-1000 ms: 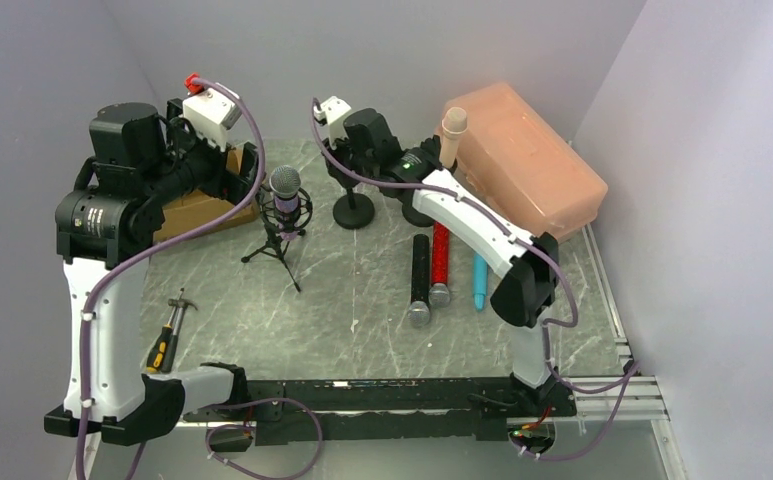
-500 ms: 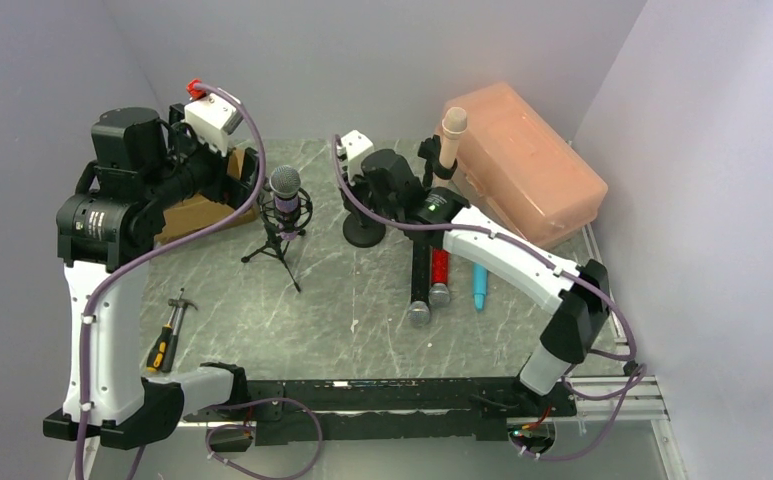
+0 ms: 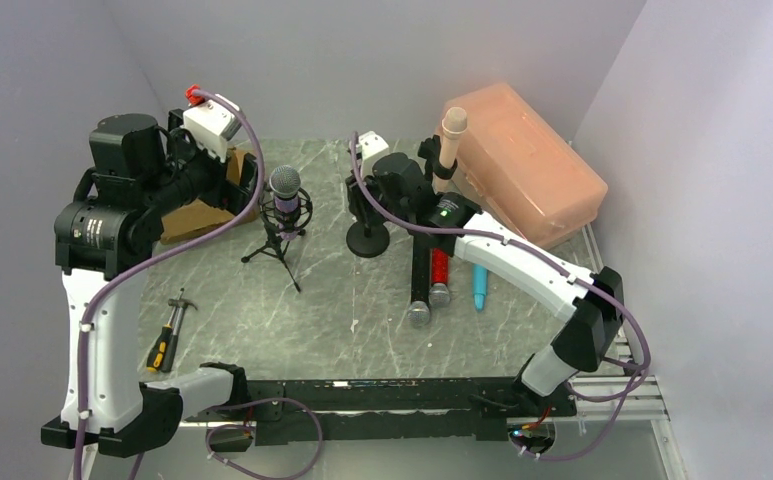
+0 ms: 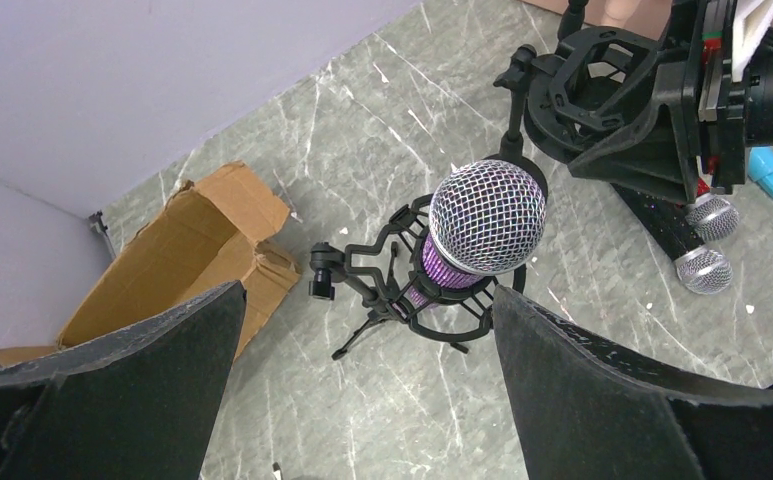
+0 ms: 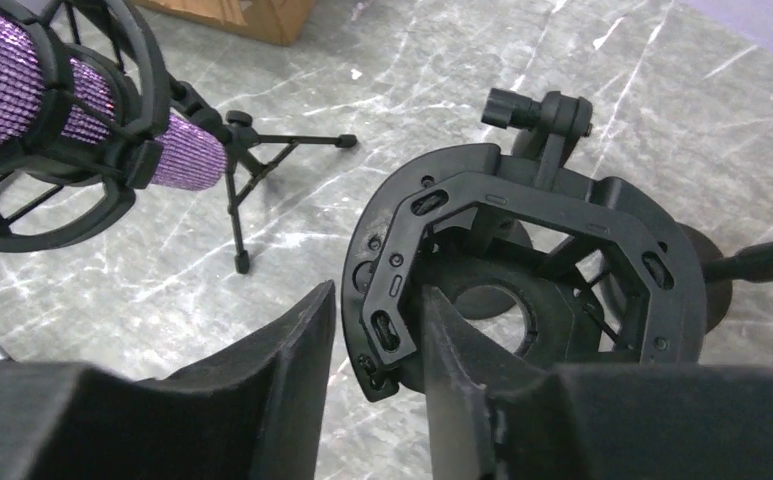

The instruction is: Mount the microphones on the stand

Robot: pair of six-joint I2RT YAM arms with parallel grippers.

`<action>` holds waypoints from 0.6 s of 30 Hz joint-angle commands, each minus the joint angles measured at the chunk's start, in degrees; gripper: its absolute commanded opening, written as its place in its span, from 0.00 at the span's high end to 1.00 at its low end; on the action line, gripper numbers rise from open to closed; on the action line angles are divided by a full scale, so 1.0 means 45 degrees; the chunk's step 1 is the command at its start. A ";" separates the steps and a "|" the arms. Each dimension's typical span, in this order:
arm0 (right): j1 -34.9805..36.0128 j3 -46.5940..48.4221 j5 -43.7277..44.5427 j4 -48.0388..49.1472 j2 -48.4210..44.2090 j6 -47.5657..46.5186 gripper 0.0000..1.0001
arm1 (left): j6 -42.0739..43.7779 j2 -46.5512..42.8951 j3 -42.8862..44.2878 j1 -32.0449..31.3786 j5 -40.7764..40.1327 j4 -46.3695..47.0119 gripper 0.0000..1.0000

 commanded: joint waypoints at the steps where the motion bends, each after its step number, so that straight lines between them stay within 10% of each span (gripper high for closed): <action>1: 0.0070 -0.0017 -0.0515 0.0118 -0.0646 0.0551 0.42 | 0.0011 -0.0181 -0.0022 0.0060 0.0236 0.0396 0.01; 5: 0.0077 0.0155 -0.0159 -0.0566 -0.1068 0.0815 0.19 | 0.0097 -0.0042 0.0157 0.0051 0.0327 0.0237 0.00; 18: -0.0612 -0.1011 0.2377 -0.4074 -0.4168 0.3229 0.19 | 0.0260 0.0357 0.0704 0.0070 0.0216 0.0164 0.01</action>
